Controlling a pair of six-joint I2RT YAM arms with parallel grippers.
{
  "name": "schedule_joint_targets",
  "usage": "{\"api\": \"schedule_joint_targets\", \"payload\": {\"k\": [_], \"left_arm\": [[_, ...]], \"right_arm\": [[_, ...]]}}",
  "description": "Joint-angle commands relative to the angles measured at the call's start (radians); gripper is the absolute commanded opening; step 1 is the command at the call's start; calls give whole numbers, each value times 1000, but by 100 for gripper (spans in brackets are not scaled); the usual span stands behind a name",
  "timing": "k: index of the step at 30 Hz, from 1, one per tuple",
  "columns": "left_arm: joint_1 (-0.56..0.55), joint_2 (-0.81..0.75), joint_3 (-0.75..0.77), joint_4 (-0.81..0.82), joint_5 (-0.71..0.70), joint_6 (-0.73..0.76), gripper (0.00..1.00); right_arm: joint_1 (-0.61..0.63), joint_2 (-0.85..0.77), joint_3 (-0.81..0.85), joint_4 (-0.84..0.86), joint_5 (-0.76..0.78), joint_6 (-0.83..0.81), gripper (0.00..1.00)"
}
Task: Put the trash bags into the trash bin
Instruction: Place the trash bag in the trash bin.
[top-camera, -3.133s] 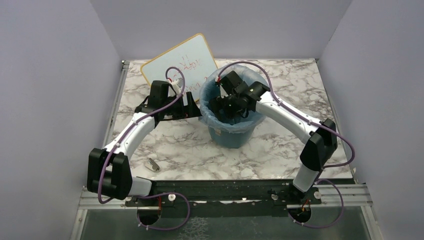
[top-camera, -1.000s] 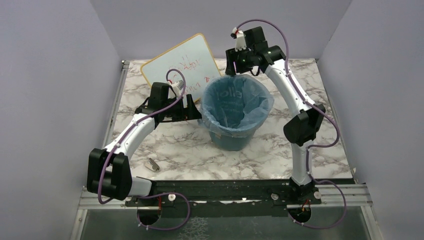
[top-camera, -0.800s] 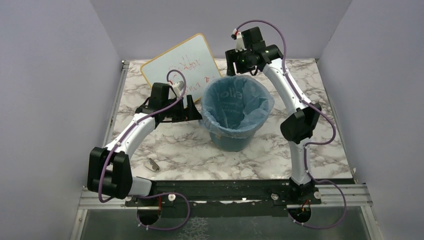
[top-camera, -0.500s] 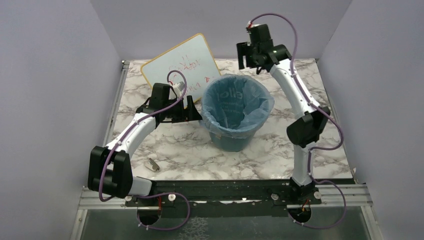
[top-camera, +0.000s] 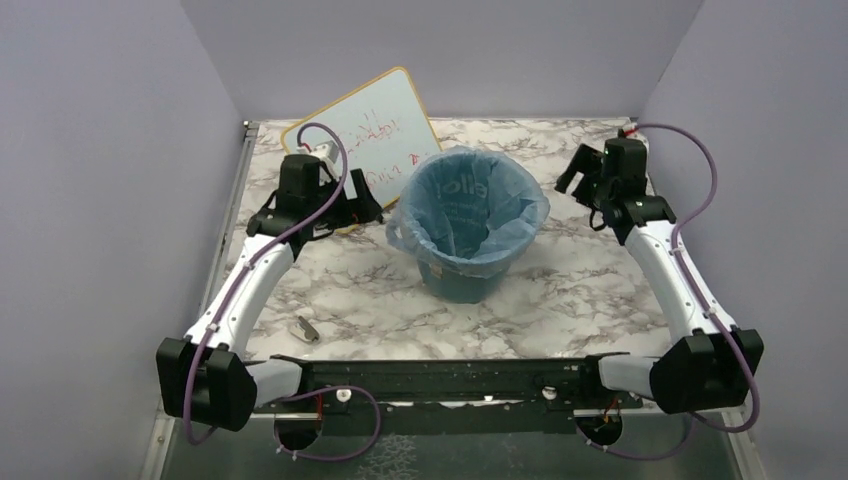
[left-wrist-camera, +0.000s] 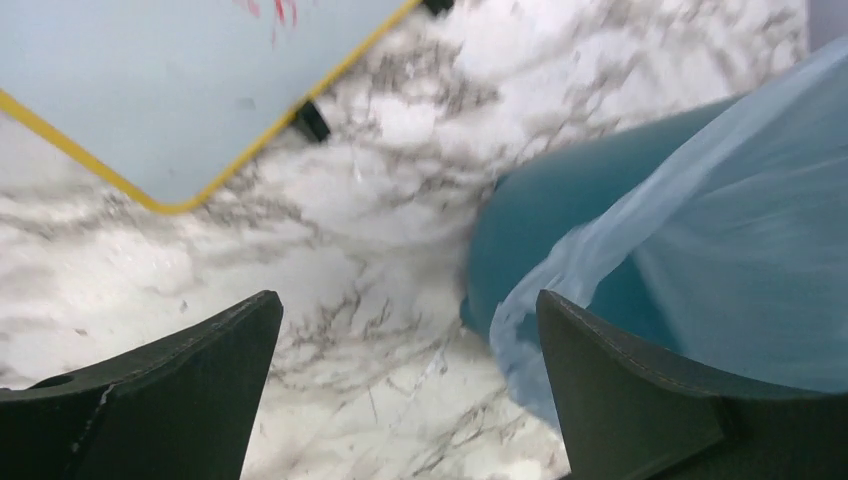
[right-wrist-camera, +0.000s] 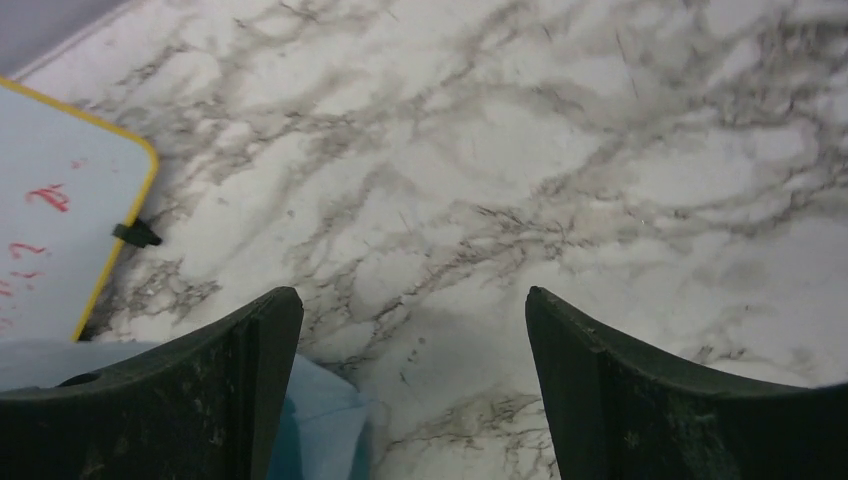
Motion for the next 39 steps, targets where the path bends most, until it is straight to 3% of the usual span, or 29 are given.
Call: {"api": "schedule_joint_targets", "payload": {"k": [1, 4, 11, 15, 18, 25, 31, 39], "left_arm": [[7, -65, 179, -35, -90, 23, 99], [7, -51, 263, -61, -22, 54, 99], [-6, 28, 382, -92, 226, 99, 99], [-175, 112, 564, -191, 71, 182, 99], [-304, 214, 687, -252, 33, 228, 99], [-558, 448, 872, -400, -130, 355, 99], [-625, 605, 965, -468, -201, 379, 99], [-647, 673, 894, -464, -192, 383, 98]], "right_arm": [[-165, 16, -157, 57, -317, 141, 89], [-218, 53, -240, 105, -580, 151, 91], [-221, 129, -330, 260, -917, 188, 92], [-221, 150, -348, 274, -937, 172, 93], [-221, 172, -348, 265, -962, 148, 93], [-220, 222, -354, 240, -998, 94, 93], [-220, 251, -368, 218, -1026, 48, 93], [-220, 250, -401, 238, -1059, 62, 93]]}}
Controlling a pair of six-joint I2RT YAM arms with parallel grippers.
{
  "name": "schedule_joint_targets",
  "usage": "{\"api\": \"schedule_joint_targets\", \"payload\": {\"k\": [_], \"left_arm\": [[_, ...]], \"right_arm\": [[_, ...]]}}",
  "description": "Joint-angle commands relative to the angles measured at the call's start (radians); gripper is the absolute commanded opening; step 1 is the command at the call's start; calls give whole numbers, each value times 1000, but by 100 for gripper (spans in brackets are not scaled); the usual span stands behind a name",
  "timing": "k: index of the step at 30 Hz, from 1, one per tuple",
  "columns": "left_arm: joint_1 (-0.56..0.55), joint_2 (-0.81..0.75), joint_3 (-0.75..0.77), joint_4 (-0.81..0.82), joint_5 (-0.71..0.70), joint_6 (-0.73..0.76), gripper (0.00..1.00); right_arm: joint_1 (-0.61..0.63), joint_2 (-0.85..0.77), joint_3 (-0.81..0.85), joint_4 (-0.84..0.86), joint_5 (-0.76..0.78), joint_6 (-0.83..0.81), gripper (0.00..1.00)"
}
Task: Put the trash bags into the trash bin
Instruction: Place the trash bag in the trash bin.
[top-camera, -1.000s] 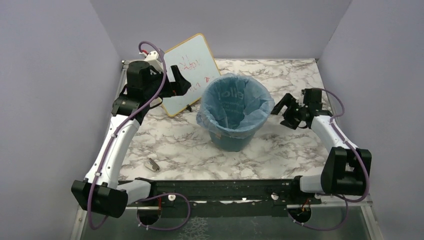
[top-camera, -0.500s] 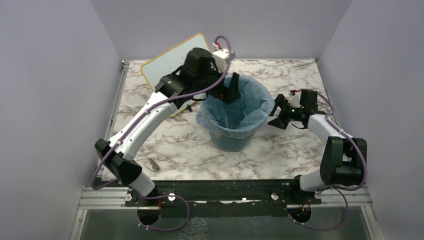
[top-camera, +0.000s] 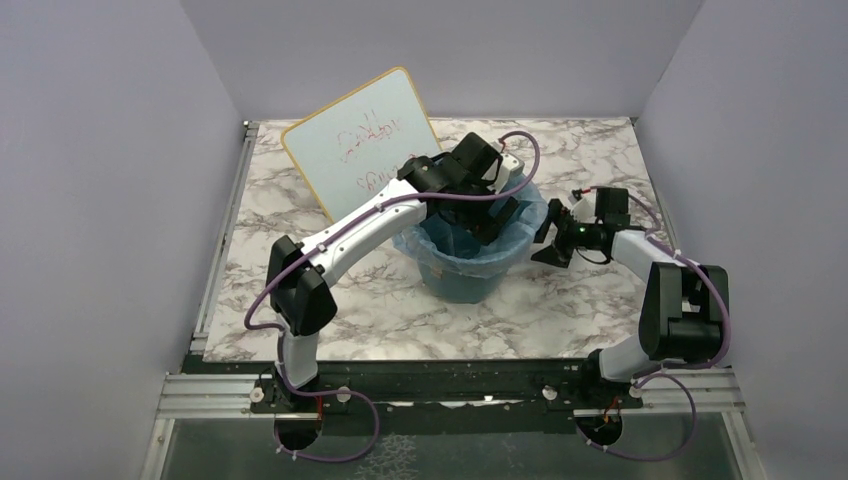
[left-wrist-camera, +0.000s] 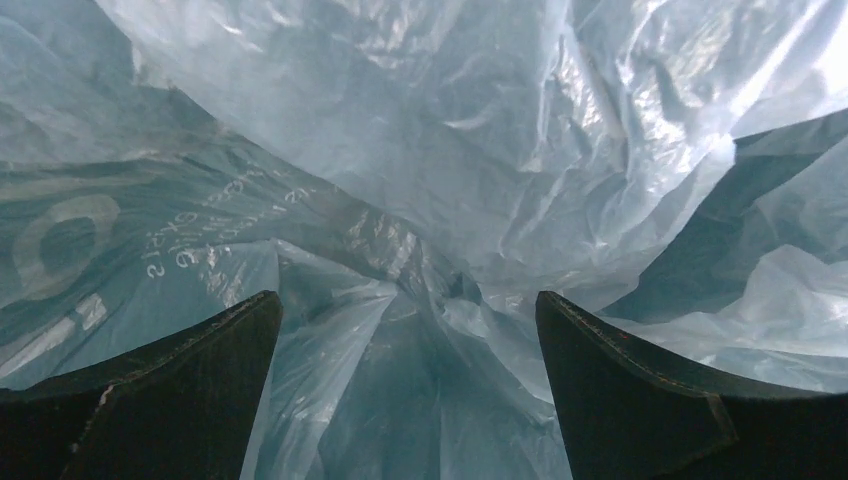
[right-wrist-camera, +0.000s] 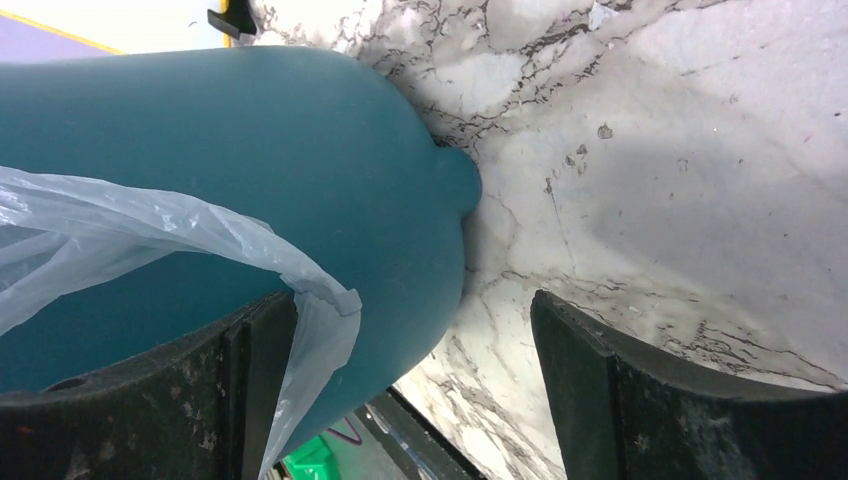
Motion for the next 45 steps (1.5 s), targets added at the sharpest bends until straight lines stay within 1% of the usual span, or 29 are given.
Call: {"api": "schedule_joint_targets", "payload": {"k": [1, 9, 15, 23, 29, 35, 40, 45], "left_arm": [[-16, 11, -31, -10, -25, 20, 98], [-20, 48, -112, 68, 40, 15, 98], [-19, 78, -178, 117, 36, 2, 98], [-18, 88, -292, 196, 85, -6, 98], [-5, 119, -338, 210, 140, 2, 98], [9, 157, -382, 221, 149, 2, 98], [14, 175, -422, 227, 157, 7, 98], [18, 180, -425, 230, 163, 6, 97]], "right_arm": [[1, 0, -29, 19, -67, -4, 93], [1, -10, -59, 16, -74, -6, 93], [1, -45, -50, 0, -79, -7, 94], [1, -50, -34, -14, -59, 2, 94], [1, -54, -23, -19, -55, 0, 94], [1, -71, -17, -18, -50, 8, 94], [1, -103, -3, -32, -6, 20, 94], [1, -116, 13, -38, 10, 32, 94]]}}
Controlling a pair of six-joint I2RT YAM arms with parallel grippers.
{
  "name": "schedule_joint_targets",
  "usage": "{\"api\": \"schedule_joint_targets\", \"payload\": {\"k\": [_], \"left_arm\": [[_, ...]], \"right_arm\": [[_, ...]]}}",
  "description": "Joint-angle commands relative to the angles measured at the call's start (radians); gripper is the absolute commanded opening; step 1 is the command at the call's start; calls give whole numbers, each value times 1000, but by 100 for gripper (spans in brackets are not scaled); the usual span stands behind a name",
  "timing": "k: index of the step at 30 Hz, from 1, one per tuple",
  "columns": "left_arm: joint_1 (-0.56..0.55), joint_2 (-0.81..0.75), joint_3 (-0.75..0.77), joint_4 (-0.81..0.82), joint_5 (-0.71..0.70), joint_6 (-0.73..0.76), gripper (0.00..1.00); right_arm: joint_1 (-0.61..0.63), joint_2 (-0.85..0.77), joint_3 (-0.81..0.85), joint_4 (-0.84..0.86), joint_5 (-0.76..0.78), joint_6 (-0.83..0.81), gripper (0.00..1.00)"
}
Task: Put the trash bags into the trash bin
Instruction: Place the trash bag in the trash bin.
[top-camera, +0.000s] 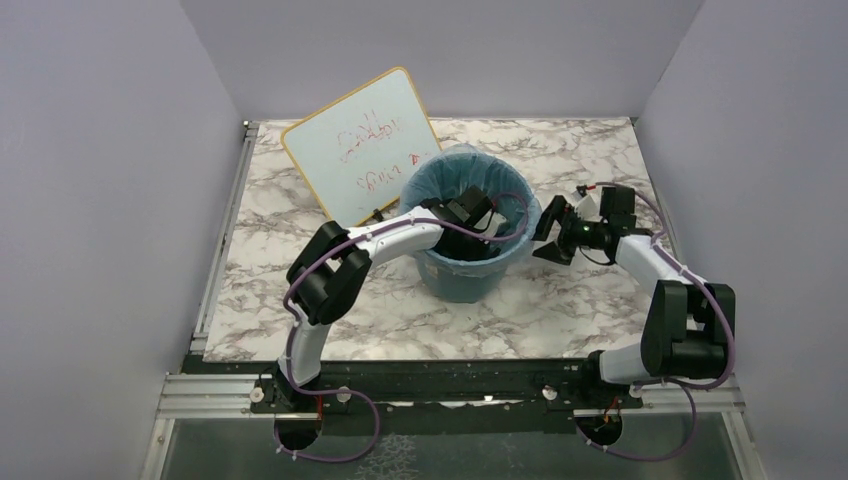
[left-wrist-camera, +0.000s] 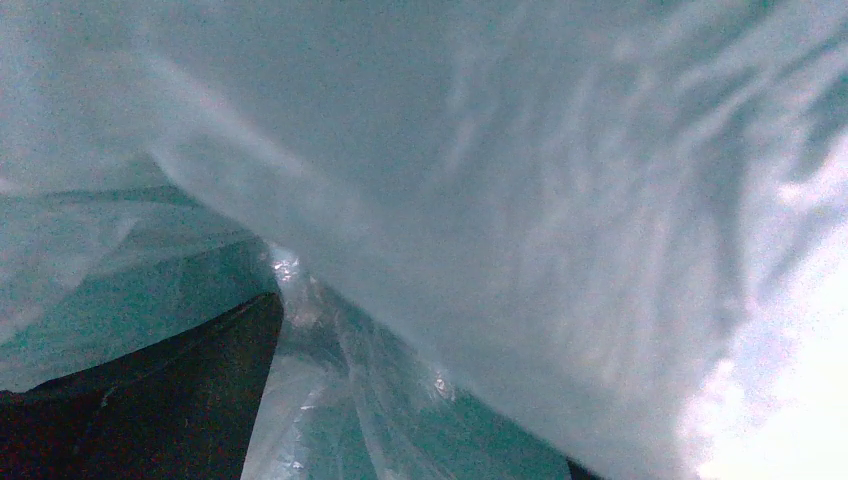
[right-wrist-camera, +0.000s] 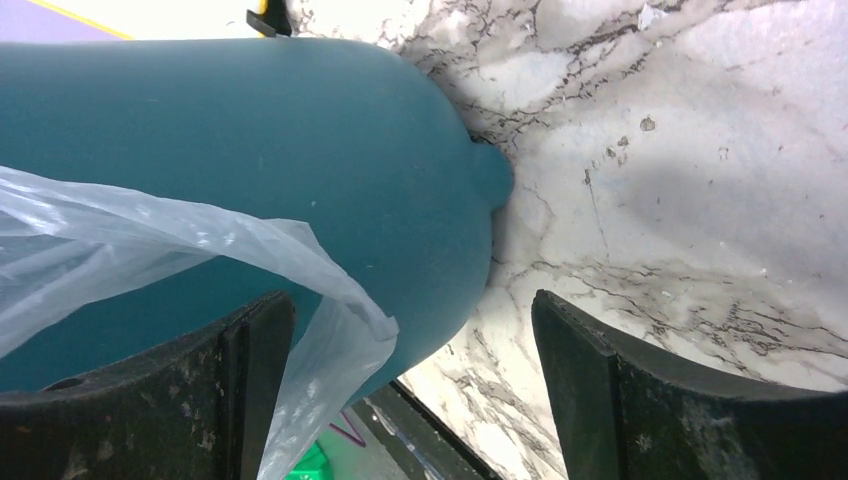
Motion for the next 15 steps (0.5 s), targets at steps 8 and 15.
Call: {"api": "schedule_joint_targets", "payload": {"k": [8, 15], "left_arm": [[23, -46, 53, 1, 50, -15, 98], [32, -106, 76, -18, 27, -25, 99]], "right_arm": [[1, -31, 73, -104, 137, -15, 94], [1, 5, 67, -103, 119, -12, 94]]}}
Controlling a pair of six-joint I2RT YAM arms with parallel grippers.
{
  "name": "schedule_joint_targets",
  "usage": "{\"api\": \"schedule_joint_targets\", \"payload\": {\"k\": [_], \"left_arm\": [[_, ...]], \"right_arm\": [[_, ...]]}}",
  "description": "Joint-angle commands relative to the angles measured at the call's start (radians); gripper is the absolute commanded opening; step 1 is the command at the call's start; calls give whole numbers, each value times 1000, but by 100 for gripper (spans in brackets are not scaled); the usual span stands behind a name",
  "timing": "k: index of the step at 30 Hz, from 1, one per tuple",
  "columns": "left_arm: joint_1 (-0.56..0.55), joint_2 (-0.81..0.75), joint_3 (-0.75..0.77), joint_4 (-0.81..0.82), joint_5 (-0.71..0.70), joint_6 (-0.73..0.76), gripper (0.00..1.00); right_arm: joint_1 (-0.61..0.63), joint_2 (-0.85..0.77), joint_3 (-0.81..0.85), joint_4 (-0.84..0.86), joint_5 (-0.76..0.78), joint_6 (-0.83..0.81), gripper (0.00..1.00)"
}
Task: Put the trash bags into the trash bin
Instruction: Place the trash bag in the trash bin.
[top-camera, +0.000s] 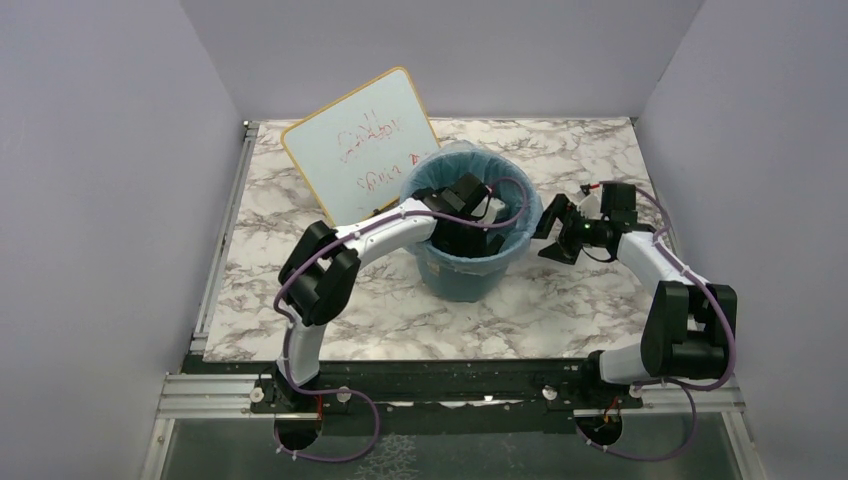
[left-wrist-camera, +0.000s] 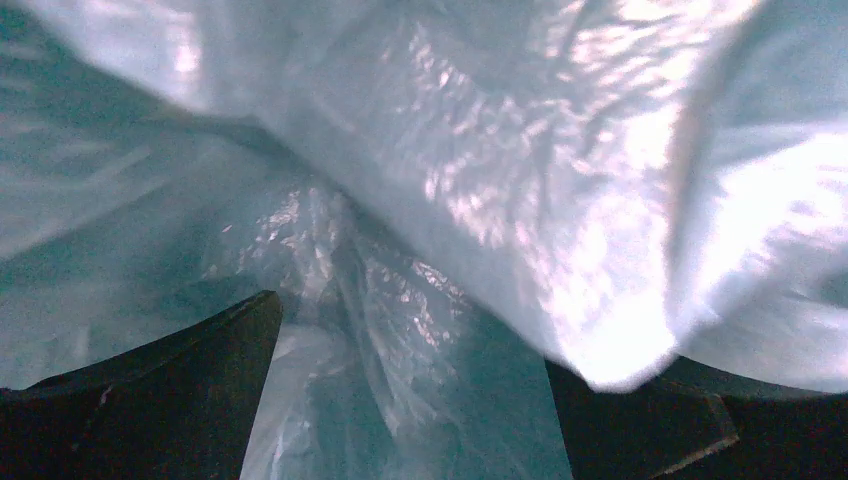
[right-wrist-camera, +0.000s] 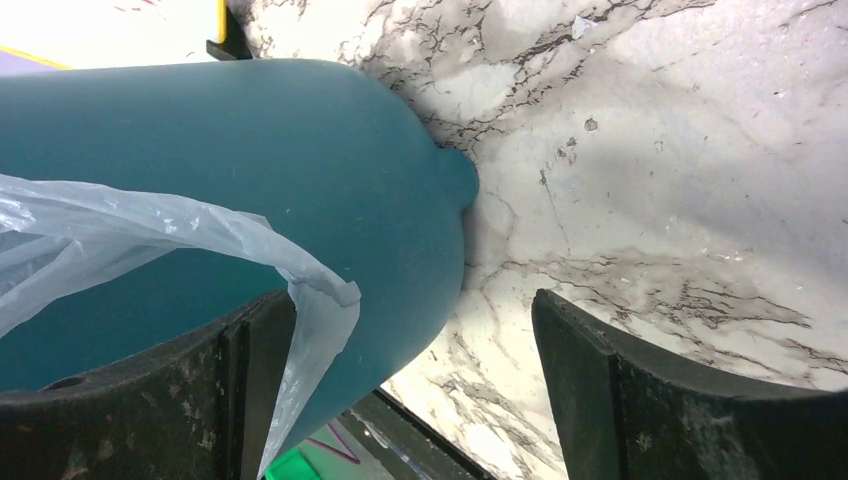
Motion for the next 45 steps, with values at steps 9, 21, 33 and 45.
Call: {"api": "schedule_joint_targets", "payload": {"k": [9, 21, 33, 45], "left_arm": [[8, -113, 51, -12, 16, -23, 99], [8, -186, 113, 6, 12, -34, 99], [34, -330, 141, 55, -40, -43, 99], [157, -566, 80, 165, -164, -106, 99]], "right_arm": [[2, 25, 17, -32, 17, -13, 94], [1, -22, 31, -45, 68, -27, 94], [2, -198, 186, -181, 306, -122, 94], [1, -331, 261, 75, 218, -195, 90]]}}
